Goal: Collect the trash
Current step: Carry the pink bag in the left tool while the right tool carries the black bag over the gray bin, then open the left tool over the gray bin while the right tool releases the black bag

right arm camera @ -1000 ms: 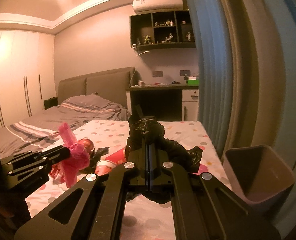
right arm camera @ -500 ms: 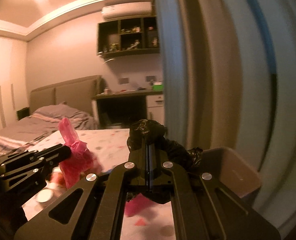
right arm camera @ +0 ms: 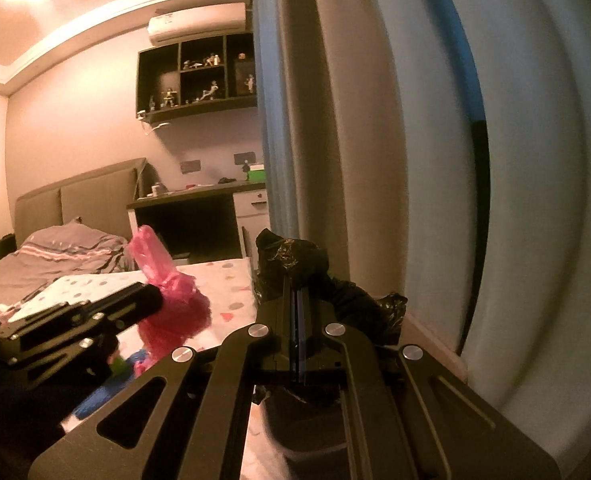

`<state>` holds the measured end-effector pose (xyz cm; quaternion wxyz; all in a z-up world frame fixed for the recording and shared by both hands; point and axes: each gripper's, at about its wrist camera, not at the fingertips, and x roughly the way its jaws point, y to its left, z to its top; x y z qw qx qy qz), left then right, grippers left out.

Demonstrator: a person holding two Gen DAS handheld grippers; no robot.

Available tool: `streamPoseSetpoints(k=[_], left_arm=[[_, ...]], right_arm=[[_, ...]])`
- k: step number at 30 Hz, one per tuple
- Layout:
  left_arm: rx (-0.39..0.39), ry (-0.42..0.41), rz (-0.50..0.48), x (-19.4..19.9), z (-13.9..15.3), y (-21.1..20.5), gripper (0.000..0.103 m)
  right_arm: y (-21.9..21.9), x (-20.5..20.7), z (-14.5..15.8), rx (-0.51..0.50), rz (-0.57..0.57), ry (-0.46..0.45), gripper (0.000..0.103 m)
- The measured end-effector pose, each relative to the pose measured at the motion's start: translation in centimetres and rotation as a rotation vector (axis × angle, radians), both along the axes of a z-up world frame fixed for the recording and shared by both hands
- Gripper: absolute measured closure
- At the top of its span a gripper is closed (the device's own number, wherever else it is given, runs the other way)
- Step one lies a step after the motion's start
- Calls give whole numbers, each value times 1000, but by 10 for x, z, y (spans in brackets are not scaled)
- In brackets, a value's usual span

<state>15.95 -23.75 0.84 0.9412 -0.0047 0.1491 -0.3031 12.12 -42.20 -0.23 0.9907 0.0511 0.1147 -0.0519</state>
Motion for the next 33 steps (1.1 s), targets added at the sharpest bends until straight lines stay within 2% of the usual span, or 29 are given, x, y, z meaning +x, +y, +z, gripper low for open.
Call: streamPoseSetpoints(k=[9,18,33], left_arm=[[-3,54,-51,36,-21,-35,91],[1,94,-100,51,-31,-60,91],[-8,152,-150,69,-48,-73,91]], right_arm=[[-20,16,-7,25,-26,27,102],[-29,31,-11,47,-39,53,101],[-36,44,-18,74,-57,83,101]])
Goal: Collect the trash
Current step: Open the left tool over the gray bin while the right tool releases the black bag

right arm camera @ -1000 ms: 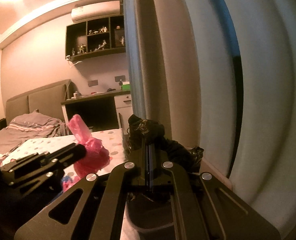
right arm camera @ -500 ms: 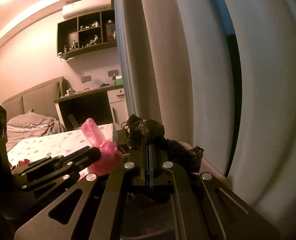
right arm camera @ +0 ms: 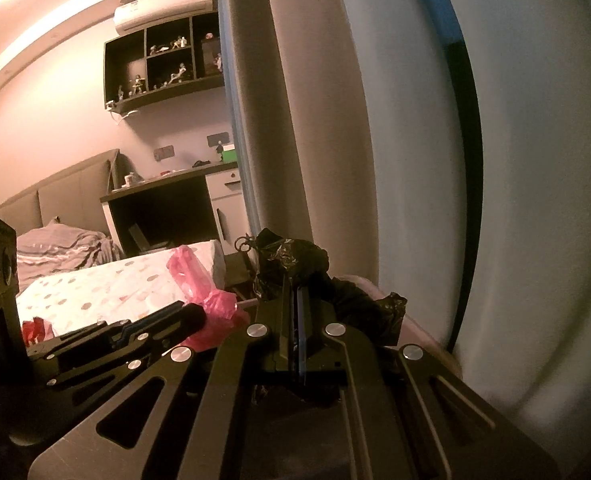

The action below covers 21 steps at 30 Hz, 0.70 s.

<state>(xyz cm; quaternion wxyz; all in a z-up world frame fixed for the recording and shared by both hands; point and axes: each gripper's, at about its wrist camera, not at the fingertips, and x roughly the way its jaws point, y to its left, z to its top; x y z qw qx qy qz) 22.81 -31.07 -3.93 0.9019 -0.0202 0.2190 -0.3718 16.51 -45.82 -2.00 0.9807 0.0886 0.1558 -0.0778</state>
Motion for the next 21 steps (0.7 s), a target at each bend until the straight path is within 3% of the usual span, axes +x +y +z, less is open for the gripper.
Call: streamPoseSetpoints(k=[3,4,5,6,7,11,14,17,19,21], left_arm=[[-14,25,-21,5,-3,0,86],[-4,24,-8,6,-4,1,80],[0,23,7,8,-4,3,69],[-5,26,21,9,-5,6,60],[-15,31,31,9,-5,9,42],[-56,41,69,6,-1,23,23],[-49,21,119,0,3,33,15],[-25,3,190,-12,7,44,10],[-7,-12,242,-22,8,53,8],[10,-21,293,-32,9,63,7]], right_arm=[[-1,1,3,6,-12,3,99],[-3,1,4,14,-12,3,93],[-5,1,3,22,-13,2,89],[-7,0,3,29,-17,-1,76],[-9,-1,3,33,-20,-5,69],[-10,-5,5,36,-27,-12,69],[-7,-12,8,27,-31,-27,64],[4,-25,13,-6,-44,-56,49],[10,-33,14,-26,-56,-75,34],[18,-41,15,-54,-70,-89,27]])
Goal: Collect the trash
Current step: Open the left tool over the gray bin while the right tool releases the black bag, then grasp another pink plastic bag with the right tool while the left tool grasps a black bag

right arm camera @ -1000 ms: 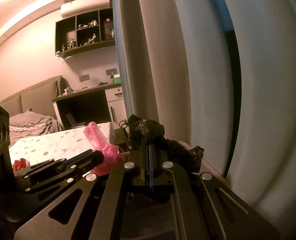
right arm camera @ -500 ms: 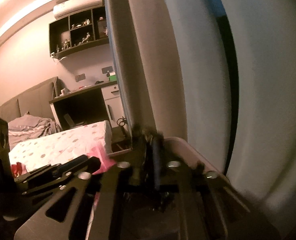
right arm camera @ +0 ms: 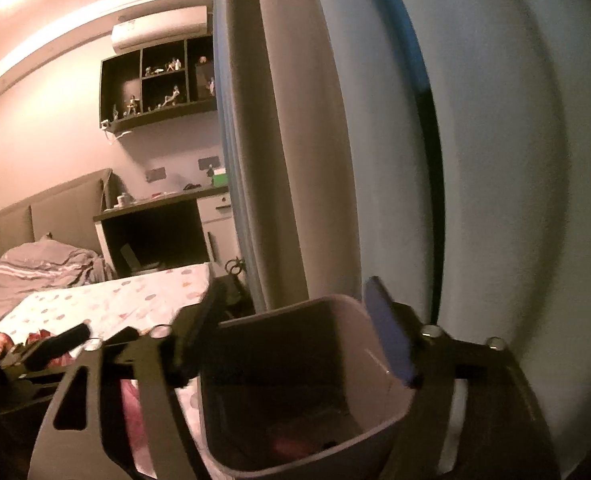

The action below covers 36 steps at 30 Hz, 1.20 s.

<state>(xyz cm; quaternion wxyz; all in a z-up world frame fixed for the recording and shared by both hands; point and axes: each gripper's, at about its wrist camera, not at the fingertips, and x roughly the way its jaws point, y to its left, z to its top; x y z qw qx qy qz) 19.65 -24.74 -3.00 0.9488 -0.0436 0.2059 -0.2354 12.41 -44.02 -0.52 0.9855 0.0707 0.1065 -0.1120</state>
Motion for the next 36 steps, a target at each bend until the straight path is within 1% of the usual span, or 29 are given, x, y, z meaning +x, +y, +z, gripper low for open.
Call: streamPoseSetpoints(k=[4,7,9,10,15,18,22,25,28,30,36], left_arm=[[23,-9,93,-18,3,29,7],[48,-21,153,-34,4,51,7],[50,-22,181,-44,5,68,7],[56,-18,210,-48,5,80,7],[60,-24,313,-68,10,126,7],[59,-43,362,-81,14,153,7],[74,-68,460,-99,15,195,7],[35,-64,515,-107,16,224,7],[21,-67,558,-113,17,243,7],[15,-72,573,-117,17,252,7],[33,-69,594,-117,10,263,7]], right_arm=[[15,-12,-3,-38,0,-11,20],[29,-18,-7,-43,29,-7,17],[41,-19,-12,-53,50,2,17],[47,-19,-14,-58,63,8,17],[78,-15,-31,-48,134,50,17],[99,-7,-42,-56,173,88,17],[123,4,-51,-69,214,135,17],[138,15,-60,-62,236,177,17],[150,23,-69,-47,257,220,17],[157,29,-74,-41,267,243,18],[163,47,-83,-38,271,303,29]])
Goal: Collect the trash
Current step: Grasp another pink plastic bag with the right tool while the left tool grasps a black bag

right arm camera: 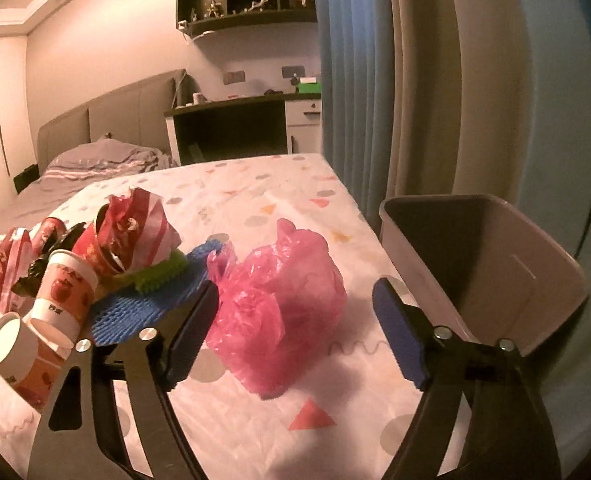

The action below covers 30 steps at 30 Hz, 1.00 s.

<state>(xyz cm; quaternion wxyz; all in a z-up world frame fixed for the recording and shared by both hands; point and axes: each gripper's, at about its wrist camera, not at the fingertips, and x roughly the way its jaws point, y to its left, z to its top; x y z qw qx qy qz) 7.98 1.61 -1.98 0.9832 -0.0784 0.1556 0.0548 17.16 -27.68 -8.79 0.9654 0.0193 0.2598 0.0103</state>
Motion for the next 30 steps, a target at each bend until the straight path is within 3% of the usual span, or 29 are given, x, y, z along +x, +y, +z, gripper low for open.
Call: streamPoseSetpoints(k=[5,14,18,30], left_arm=[[-25,18,-5,4,-7,12,7],[-14,54,-39,13,-19,31,7],[-50,87,-39,21,-25,46,10],[-117,284,-95,70,-60,56,49]], right_arm=[[4,15,-7,8,23,63,44],[9,25,-11,16,88,117,91],[12,18,-8,-2,109,86,95],[2,-1,12,35,119,10,95]])
